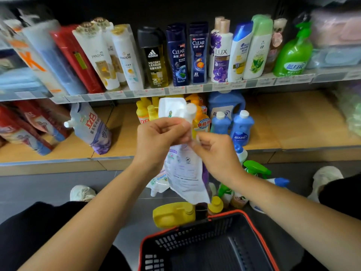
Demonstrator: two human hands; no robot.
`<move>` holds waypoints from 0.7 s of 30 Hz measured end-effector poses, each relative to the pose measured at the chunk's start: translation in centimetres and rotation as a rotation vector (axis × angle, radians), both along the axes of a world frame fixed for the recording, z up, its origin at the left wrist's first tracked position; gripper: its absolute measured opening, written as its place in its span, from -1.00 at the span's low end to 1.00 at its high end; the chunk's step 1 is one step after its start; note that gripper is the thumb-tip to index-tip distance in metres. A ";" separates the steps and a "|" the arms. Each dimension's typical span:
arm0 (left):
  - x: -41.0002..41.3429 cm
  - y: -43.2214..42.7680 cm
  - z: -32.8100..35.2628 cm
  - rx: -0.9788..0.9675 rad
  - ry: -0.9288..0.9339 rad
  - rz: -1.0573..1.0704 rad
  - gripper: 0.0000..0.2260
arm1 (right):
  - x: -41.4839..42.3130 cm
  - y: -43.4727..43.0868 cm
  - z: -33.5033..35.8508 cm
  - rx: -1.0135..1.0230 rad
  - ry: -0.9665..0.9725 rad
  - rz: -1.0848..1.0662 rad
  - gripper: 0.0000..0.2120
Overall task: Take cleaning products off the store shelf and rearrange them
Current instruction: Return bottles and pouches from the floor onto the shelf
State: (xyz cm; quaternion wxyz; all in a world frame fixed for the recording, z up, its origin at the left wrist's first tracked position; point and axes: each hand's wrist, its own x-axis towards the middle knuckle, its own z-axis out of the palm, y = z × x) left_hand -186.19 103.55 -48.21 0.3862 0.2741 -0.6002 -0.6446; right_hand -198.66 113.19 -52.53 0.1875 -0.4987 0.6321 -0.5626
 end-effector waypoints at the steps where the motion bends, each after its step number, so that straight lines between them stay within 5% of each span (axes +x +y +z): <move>1: 0.3 -0.5 0.0 -0.028 0.003 -0.006 -0.89 | -0.4 -0.2 0.1 -0.012 -0.041 -0.007 -0.68; 5: 2.6 -2.8 -2.3 -0.091 -0.113 0.253 -0.93 | -1.5 -0.2 1.0 -0.018 -0.196 -0.025 -0.87; 8: 4.1 -2.4 -6.5 0.205 -0.333 0.462 -0.93 | -2.6 -0.1 1.2 -0.030 -0.293 -0.007 -0.85; 12: 3.7 0.9 -10.6 0.727 -0.603 0.054 -0.76 | -3.8 -0.1 2.1 -0.093 -0.357 -0.004 -0.82; 16: 1.7 3.0 -11.7 0.832 -0.427 -0.315 -0.60 | -4.6 -0.2 2.7 -0.136 -0.428 -0.013 -0.83; 21: 0.2 3.2 -11.8 0.857 -0.172 -0.272 -0.64 | -5.5 -0.2 3.3 -0.156 -0.461 -0.028 -0.80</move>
